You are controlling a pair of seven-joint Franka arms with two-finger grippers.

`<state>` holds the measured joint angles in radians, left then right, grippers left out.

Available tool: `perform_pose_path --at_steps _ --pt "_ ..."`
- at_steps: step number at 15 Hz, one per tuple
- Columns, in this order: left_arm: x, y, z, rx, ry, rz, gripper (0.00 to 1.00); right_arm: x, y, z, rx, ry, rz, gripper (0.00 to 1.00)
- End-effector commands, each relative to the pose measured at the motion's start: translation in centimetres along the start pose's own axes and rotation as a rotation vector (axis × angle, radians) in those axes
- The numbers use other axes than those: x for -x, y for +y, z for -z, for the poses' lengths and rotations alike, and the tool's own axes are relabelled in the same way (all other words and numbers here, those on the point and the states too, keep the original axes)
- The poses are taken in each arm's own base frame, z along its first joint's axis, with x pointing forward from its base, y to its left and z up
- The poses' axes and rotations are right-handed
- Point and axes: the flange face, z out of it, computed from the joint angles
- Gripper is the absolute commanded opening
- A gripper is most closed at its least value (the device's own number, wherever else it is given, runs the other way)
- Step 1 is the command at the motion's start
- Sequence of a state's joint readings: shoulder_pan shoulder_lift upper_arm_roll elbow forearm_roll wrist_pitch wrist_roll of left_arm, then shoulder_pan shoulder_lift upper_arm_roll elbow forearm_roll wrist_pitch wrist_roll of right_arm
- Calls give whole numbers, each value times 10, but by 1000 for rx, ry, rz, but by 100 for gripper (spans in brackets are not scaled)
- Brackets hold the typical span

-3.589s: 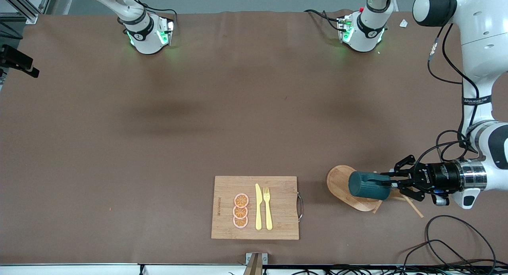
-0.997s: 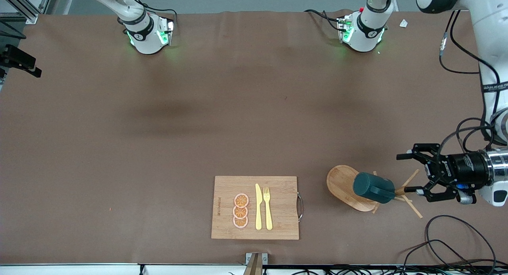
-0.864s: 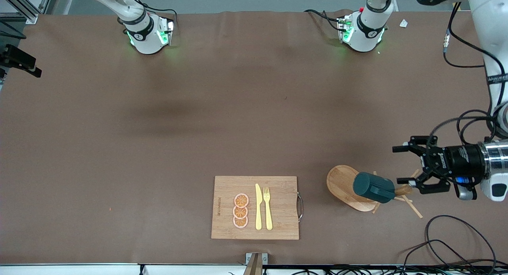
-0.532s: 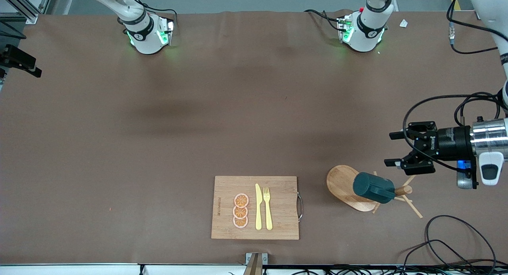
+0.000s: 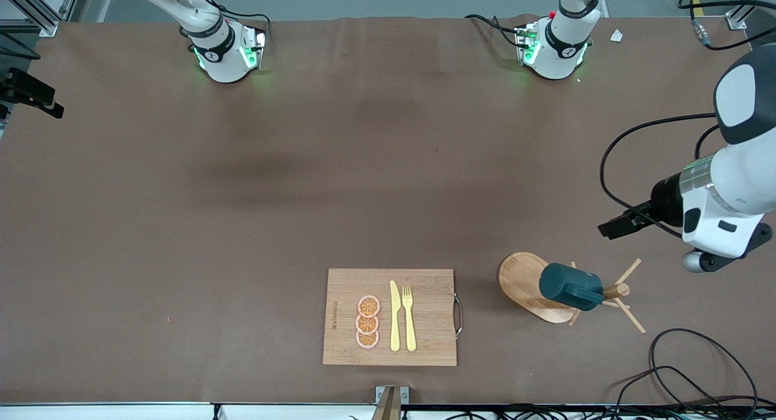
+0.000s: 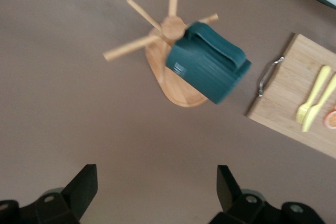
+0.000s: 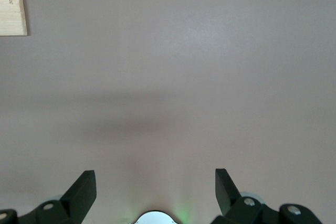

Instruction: Pass cup and hang on rack

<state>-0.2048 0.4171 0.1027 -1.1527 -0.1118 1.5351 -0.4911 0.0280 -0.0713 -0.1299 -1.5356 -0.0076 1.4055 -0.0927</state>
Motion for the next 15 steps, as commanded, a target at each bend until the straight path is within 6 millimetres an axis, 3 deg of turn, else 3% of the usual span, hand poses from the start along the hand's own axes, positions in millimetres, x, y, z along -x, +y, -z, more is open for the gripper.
perform_pose_path --at_steps 1,5,8,11,15 --pt "11 -20 37 -36 71 -136 100 5 0 1 18 5 12 100" --pt "35 -38 87 -102 147 -285 100 5 0 1 18 5 12 100" --pt "55 -54 104 -79 127 -324 100 5 0 1 18 3 12 100" --pt "81 -78 102 -72 93 -331 100 5 0 1 18 5 12 100" --pt "115 -84 87 -71 111 -354 100 5 0 2 18 6 12 100"
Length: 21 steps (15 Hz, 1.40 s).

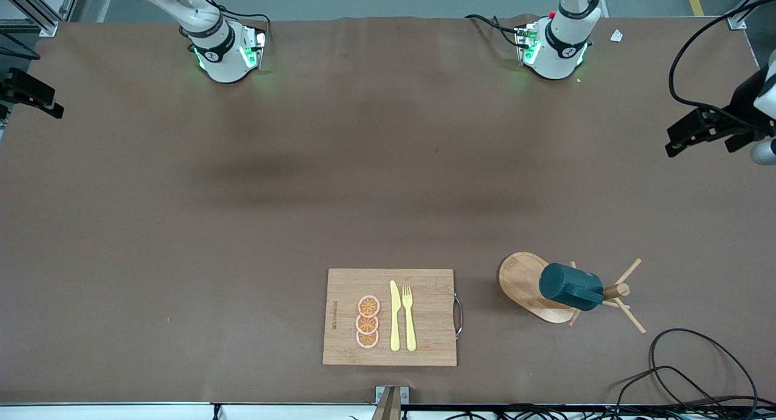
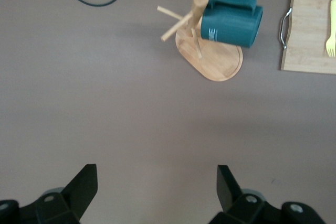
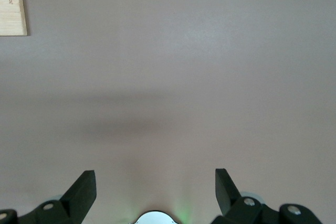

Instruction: Pass cup and hang on rack

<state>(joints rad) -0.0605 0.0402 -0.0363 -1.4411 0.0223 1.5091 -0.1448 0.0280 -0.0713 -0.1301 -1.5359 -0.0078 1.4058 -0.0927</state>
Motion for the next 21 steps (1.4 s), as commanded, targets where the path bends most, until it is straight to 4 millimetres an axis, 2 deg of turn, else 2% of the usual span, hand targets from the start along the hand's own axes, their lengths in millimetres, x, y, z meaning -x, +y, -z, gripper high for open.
perform_pose_path --at_steps 1,3,8,14,17,21 --pt "30 -3 -3 -8 19 -17 100 5 0 1 18 3 13 100" --pt "37 -4 5 -9 18 -14 100 5 0 2 18 6 13 100" --pt "42 -4 3 -15 -15 -17 100 5 0 2 18 5 13 100" --pt "55 13 13 -14 -26 -52 100 5 0 2 18 6 13 100" --pt "57 27 12 -15 -27 -90 100 5 0 2 18 6 13 100" --pt "52 23 6 6 -39 -149 100 5 0 2 18 5 13 100"
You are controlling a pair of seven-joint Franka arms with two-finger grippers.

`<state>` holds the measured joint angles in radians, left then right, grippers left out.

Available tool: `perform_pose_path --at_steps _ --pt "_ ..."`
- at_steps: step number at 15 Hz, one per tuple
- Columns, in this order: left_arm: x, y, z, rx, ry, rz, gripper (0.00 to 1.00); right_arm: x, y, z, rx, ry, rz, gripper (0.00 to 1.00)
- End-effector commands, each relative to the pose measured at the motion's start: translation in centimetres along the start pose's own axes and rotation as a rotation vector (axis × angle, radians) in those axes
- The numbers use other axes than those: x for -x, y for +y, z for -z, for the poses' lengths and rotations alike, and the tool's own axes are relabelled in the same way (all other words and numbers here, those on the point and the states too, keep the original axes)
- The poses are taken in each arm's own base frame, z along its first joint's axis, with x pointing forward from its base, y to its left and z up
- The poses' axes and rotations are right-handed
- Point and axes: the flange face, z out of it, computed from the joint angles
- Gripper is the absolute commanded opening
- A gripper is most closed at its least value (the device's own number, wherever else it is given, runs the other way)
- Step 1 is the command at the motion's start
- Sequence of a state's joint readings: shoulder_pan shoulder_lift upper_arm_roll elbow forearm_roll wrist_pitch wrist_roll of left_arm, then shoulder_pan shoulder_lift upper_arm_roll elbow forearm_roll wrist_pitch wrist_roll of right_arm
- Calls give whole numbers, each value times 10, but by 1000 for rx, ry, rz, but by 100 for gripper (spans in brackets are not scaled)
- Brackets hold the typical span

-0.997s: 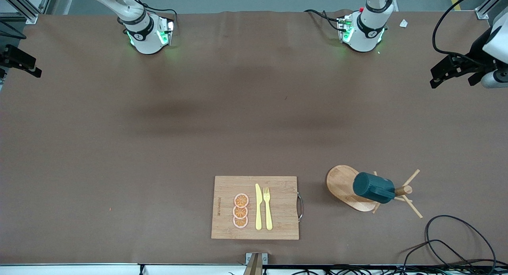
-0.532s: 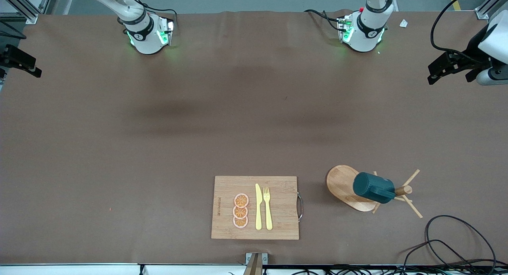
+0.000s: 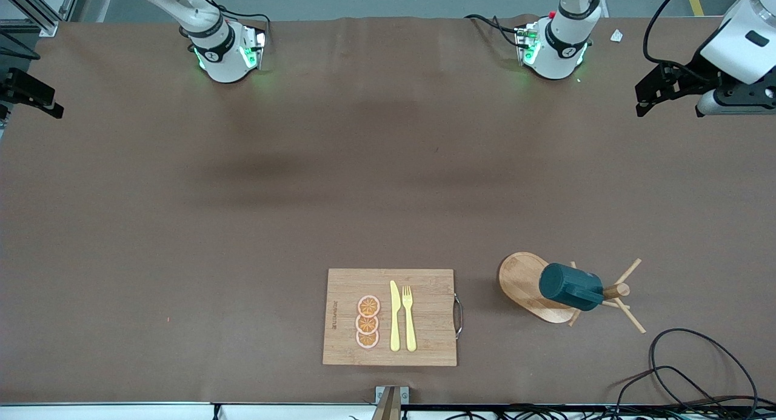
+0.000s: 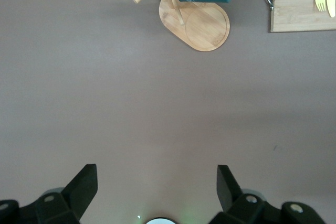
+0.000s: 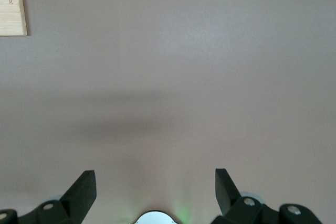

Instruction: Pass cup and hang on rack

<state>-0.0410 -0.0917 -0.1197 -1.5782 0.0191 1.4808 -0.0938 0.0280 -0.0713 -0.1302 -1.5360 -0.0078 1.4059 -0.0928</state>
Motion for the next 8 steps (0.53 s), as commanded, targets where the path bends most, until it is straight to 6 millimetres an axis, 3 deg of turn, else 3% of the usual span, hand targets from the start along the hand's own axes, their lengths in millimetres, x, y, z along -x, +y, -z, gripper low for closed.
perform_pose_path --at_steps 1,5,8 --pt "2 -10 0 26 -7 -53 100 5 -1 1 18 3 14 100" --pt "-5 -24 0 34 -6 -33 100 5 -1 1 18 3 14 100" --pt "-8 -21 -1 26 -24 -26 100 5 0 2 18 5 13 100"
